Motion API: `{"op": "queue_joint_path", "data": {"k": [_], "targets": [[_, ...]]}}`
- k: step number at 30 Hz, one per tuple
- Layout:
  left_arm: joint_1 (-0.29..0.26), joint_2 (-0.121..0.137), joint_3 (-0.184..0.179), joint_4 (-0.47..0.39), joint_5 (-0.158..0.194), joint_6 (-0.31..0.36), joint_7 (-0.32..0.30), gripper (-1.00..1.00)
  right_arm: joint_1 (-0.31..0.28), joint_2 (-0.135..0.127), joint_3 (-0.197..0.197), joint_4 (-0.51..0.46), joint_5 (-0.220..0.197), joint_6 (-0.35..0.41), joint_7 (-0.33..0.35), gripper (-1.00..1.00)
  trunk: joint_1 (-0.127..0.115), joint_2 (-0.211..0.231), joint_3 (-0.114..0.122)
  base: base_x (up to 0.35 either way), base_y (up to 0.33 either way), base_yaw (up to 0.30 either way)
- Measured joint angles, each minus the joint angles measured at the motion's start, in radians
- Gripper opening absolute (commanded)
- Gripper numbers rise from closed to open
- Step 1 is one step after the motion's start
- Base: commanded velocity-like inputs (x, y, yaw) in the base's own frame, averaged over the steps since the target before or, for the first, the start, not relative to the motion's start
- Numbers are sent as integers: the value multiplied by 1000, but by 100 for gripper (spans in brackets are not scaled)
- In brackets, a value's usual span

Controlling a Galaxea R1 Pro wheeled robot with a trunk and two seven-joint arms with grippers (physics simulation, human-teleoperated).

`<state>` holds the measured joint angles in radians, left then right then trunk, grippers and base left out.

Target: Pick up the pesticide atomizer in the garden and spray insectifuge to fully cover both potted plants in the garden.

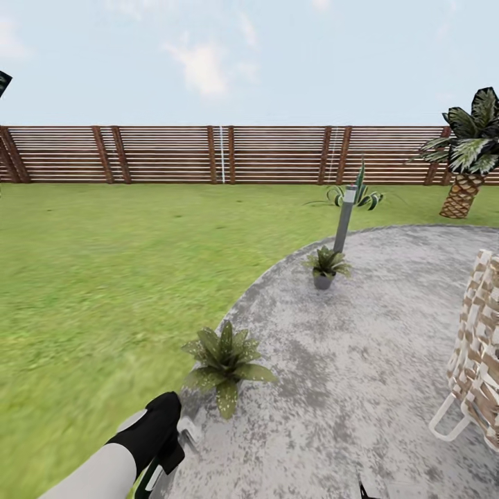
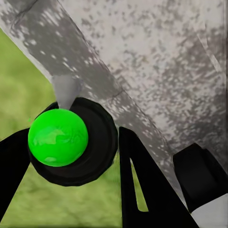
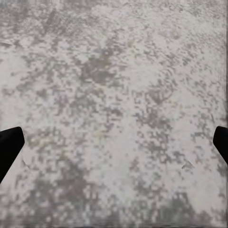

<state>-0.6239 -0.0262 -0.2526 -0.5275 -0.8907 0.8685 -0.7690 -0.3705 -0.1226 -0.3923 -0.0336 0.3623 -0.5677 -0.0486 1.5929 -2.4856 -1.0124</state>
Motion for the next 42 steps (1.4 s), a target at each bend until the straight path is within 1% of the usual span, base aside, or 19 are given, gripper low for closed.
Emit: {"op": "queue_joint_path", "data": {"k": [10,11,14,15,17,18,19,20,21,23,24,26,27,29,30,32,33,35,42], "targets": [[0,-7,1,-4,2,-6,-2,-100,0,-4,0,-2,0,-1,0,100,0,0,0,-16,0,0],[0,-8,1,-4,3,-26,-2,-100,0,-6,0,-3,-1,-1,0,100,0,0,0,0,0,0],[0,-8,6,-4,0,-140,-2,-100,0,-9,2,-29,5,0,4,100,0,0,0,0,0,0],[0,-7,7,-4,-1,-155,-3,-100,0,-11,4,-49,14,0,5,100,0,0,0,0,0,0],[0,-7,8,-4,3,-187,-5,-100,0,-13,33,-138,66,3,34,100,0,0,0,0,0,0],[-1,-6,7,-4,17,-225,-7,-100,0,-12,59,-191,121,6,104,100,0,0,0,0,0,0],[-1,-3,6,-4,39,-274,-8,-100,0,-12,75,-234,165,7,208,100,0,0,0,0,0,0],[-1,-1,4,-3,67,-322,-10,-100,0,-12,83,-274,192,8,322,100,0,0,0,0,0,0],[-3,2,2,-2,96,-357,-12,-100,-1,-13,87,-313,206,11,425,100,0,0,0,0,0,0],[-7,6,0,-2,133,-392,-16,-100,-8,-13,90,-380,216,53,570,100,0,0,0,0,0,0],[-13,10,-2,2,147,-449,-18,-100,-16,-13,95,-485,216,127,733,100,0,0,0,0,0,0],[-15,11,-4,7,147,-517,-21,-100,-17,-13,95,-569,221,138,871,100,0,0,0,0,0,0],[-15,12,-5,9,146,-533,-25,-100,-18,-13,96,-589,230,139,913,100,0,0,0,0,0,0],[-15,10,-6,11,140,-603,-76,-100,-21,-2,112,-621,306,141,956,100,0,0,0,0,0,0],[-16,9,-7,11,137,-644,-115,-100,-34,11,175,-628,343,143,962,100,0,0,0,0,0,0],[-16,9,-10,11,136,-662,-136,-100,-83,29,233,-627,355,156,969,100,0,0,0,0,0,0],[-15,9,-11,11,137,-666,-140,-100,-107,39,244,-625,357,171,978,-100,0,0,0,0,0,0],[-14,6,-14,11,135,-689,-144,-100,-146,74,255,-628,359,205,1051,-100,0,0,0,0,0,0],[-12,-7,-11,11,135,-696,-143,-100,-181,118,256,-630,359,210,1142,-100,0,0,0,0,0,0]]}}
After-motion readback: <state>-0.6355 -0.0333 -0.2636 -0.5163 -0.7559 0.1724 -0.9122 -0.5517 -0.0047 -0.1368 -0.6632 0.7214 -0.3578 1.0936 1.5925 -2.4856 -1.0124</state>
